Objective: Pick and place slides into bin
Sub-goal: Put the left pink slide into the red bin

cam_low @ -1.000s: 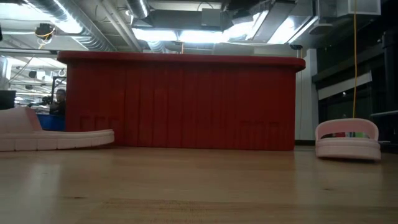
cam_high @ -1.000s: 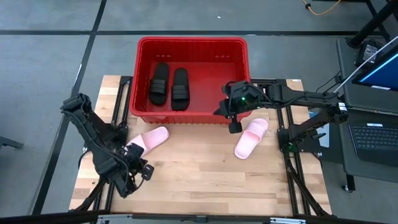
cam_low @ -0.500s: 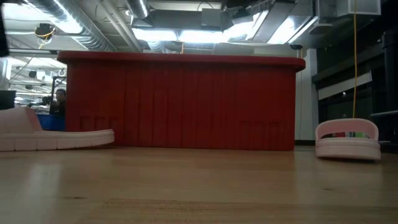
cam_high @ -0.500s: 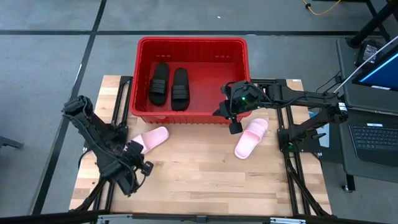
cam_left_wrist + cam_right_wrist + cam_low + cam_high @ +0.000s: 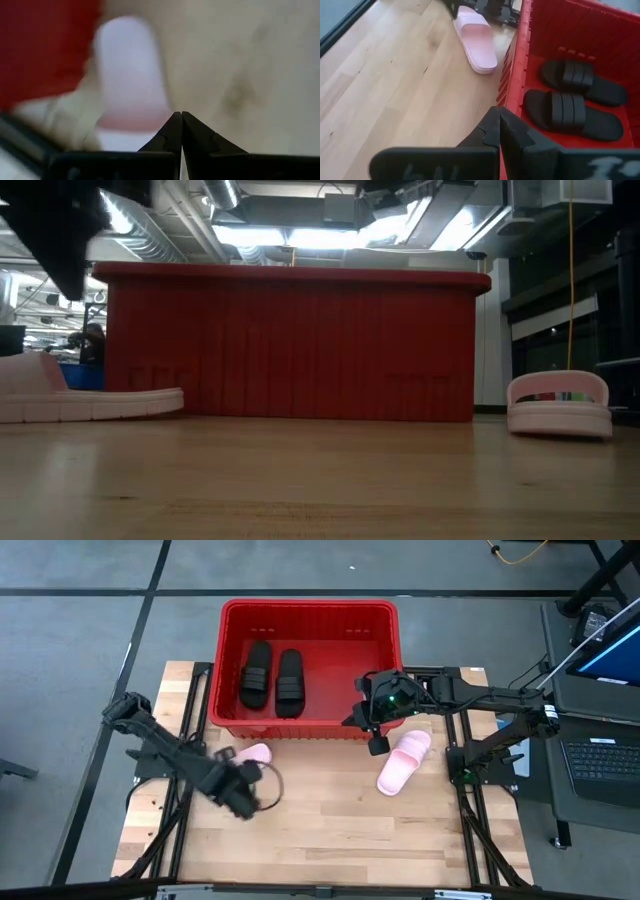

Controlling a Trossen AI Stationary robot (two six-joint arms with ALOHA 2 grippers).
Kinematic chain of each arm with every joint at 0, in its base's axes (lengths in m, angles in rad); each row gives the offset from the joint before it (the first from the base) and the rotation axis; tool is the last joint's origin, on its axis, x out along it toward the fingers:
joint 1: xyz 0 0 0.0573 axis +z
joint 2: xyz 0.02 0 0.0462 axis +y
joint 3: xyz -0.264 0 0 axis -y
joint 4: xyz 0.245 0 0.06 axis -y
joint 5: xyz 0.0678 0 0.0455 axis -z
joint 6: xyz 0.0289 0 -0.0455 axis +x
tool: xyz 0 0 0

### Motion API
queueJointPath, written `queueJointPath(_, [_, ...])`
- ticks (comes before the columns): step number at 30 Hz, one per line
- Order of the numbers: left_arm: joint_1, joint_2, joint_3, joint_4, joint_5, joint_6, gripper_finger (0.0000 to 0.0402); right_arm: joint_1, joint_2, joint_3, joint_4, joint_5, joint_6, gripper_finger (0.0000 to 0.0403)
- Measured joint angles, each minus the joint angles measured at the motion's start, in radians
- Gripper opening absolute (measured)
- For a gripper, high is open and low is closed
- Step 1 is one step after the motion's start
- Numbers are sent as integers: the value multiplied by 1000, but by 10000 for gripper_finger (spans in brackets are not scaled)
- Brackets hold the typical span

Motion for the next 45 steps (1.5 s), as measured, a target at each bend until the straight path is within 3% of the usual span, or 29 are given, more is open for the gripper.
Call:
queueJointPath(6, [183, 0, 0, 125, 183, 424, 13, 0, 0, 0, 11, 1, 42, 6])
queueJointPath(17, [345, -1, 0, 123, 458, 727, 79, 0, 0, 0, 10, 1, 104, 6])
queueJointPath(29, [349, -1, 0, -46, 413, 837, 156, 0, 0, 0, 10, 3, 143, 6])
queueJointPath(45, [349, 111, 0, -139, 411, 914, 164, 0, 0, 0, 16, 3, 153, 6])
